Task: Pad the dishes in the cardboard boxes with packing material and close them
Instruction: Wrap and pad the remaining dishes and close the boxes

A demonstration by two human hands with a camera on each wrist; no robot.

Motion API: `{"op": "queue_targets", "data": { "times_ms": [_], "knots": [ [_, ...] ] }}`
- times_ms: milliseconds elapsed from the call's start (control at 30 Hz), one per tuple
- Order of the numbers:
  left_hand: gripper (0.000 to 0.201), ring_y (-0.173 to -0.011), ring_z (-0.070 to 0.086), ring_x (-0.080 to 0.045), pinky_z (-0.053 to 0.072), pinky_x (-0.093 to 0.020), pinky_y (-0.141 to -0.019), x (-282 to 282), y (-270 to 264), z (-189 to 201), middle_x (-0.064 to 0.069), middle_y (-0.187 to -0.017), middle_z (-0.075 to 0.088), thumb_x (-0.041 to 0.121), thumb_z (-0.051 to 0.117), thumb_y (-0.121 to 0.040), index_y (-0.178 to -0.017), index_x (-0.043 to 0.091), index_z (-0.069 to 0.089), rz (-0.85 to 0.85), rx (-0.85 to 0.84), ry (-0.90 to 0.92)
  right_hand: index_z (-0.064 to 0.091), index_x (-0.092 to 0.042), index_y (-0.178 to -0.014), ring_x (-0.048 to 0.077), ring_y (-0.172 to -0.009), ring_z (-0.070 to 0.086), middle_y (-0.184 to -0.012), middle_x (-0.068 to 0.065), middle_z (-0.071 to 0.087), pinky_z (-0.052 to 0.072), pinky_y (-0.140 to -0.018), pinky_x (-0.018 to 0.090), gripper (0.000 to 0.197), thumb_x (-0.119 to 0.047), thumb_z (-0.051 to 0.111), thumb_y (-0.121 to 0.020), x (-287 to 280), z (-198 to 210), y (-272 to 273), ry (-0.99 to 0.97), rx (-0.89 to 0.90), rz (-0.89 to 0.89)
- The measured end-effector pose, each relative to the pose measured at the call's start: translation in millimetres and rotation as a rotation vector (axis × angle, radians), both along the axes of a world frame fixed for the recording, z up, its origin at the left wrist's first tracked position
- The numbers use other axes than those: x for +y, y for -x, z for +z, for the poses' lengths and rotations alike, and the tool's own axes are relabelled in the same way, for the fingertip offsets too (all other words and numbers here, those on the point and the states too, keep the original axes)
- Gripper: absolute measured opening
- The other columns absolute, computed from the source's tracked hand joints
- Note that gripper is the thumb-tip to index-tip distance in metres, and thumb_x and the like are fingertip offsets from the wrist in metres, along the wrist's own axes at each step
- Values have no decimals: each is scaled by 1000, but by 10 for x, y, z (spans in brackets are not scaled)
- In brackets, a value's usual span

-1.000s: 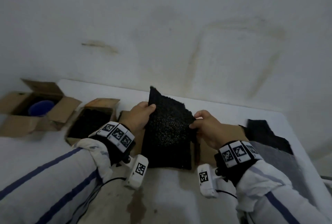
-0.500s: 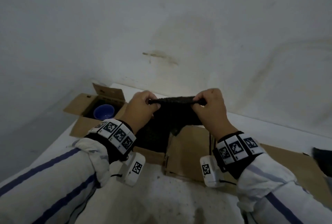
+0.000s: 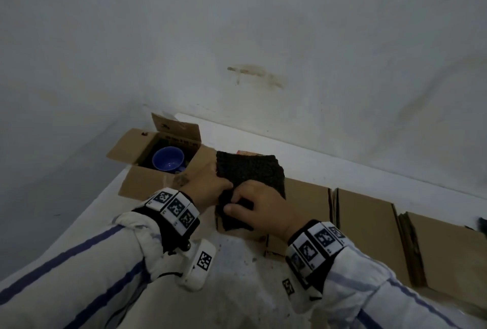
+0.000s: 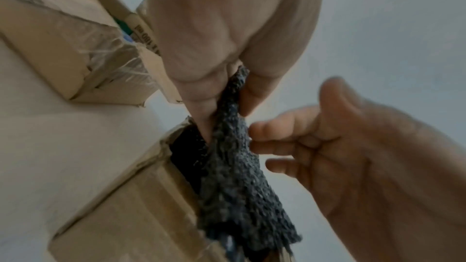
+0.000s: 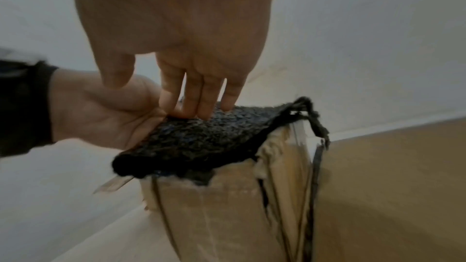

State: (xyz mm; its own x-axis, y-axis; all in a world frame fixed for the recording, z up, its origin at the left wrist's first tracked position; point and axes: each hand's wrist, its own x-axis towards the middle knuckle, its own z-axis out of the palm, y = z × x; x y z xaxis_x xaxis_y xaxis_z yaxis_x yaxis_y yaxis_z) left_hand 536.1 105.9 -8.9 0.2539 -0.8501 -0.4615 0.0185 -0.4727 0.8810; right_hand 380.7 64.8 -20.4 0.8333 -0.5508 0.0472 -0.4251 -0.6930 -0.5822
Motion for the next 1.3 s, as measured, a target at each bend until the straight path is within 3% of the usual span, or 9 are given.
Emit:
{"op": "queue_targets", "data": {
  "times_ms": [200, 367, 467, 533, 633, 867, 967, 1167, 1300],
  "knots": [
    [45, -114, 54, -35, 44, -51, -100, -40, 40, 45, -16, -126, 57, -4, 40, -87, -128, 11, 52, 30, 300, 25, 60, -17, -103, 16, -95, 56, -102, -1, 58, 44, -79, 25, 21, -33, 60, -90, -363, 77, 200, -290, -12, -570],
    [56, -97, 57, -32, 46, -40, -88, -33, 98, 128, -19, -113, 58, 5, 44, -59, -113, -4, 57, 10, 477, 55, 41, -18, -137, 19, -114, 51, -130, 2, 49, 42, -92, 30, 54, -21, 64, -88, -338, 172, 182, -876, -242, -507],
    [59, -101, 58, -34, 47, -41, -89, -57, 99, 119, -19, -114, 60, 7, 41, -57, -112, -3, 58, 15, 529, 63, 43, -25, -130, 22, -99, 57, -120, 7, 56, 45, -72, 29, 49, -2, 56, -89, -347, 202, 160, -1039, -355, -494],
    [63, -105, 56, -34, 46, -42, -91, -56, 89, 121, -20, -118, 59, 8, 40, -56, -116, -5, 56, 37, 531, 60, 45, -24, -127, 19, -77, 56, -92, 7, 60, 42, -58, 26, 50, 8, 50, -88, -370, 213, 168, -1081, -429, -491],
    [64, -99, 56, -32, 46, -40, -89, -55, 68, 118, -20, -119, 55, 8, 41, -54, -115, -6, 54, 88, 516, 45, 48, -22, -123, 18, -74, 55, -77, 5, 56, 43, -56, 28, 49, 12, 49, -87, -411, 195, 160, -1065, -452, -544],
    [53, -92, 63, -29, 47, -41, -84, -90, 34, 113, -16, -101, 69, 8, 38, -58, -105, -2, 60, 61, 640, 151, 55, -19, -113, 18, -89, 55, -98, 5, 58, 45, -66, 30, 42, 10, 43, -86, -411, 157, 107, -1125, -478, -516],
    [51, -80, 70, -26, 49, -39, -80, -110, 16, 132, -13, -89, 73, 7, 27, -63, -97, 0, 65, 29, 702, 181, 54, -23, -124, 20, -104, 51, -114, 3, 57, 45, -70, 27, 58, -3, 53, -71, -405, 114, 123, -1195, -365, -418],
    [59, -95, 67, -28, 51, -40, -85, -140, 25, 56, -15, -107, 69, 12, 36, -58, -110, 0, 62, -70, 687, 138, 51, -17, -128, 27, -107, 55, -120, 9, 58, 48, -79, 34, 62, 9, 54, -72, -441, 57, 114, -1239, -433, -398],
    [43, -111, 56, -32, 48, -37, -85, -283, -3, -101, -18, -125, 58, 2, 35, -86, -125, -1, 53, 31, 469, 24, 51, -16, -125, 29, -99, 57, -115, 14, 59, 49, -79, 38, 54, 18, 45, -83, -533, 42, 166, -1162, -489, -571]
  ]
}}
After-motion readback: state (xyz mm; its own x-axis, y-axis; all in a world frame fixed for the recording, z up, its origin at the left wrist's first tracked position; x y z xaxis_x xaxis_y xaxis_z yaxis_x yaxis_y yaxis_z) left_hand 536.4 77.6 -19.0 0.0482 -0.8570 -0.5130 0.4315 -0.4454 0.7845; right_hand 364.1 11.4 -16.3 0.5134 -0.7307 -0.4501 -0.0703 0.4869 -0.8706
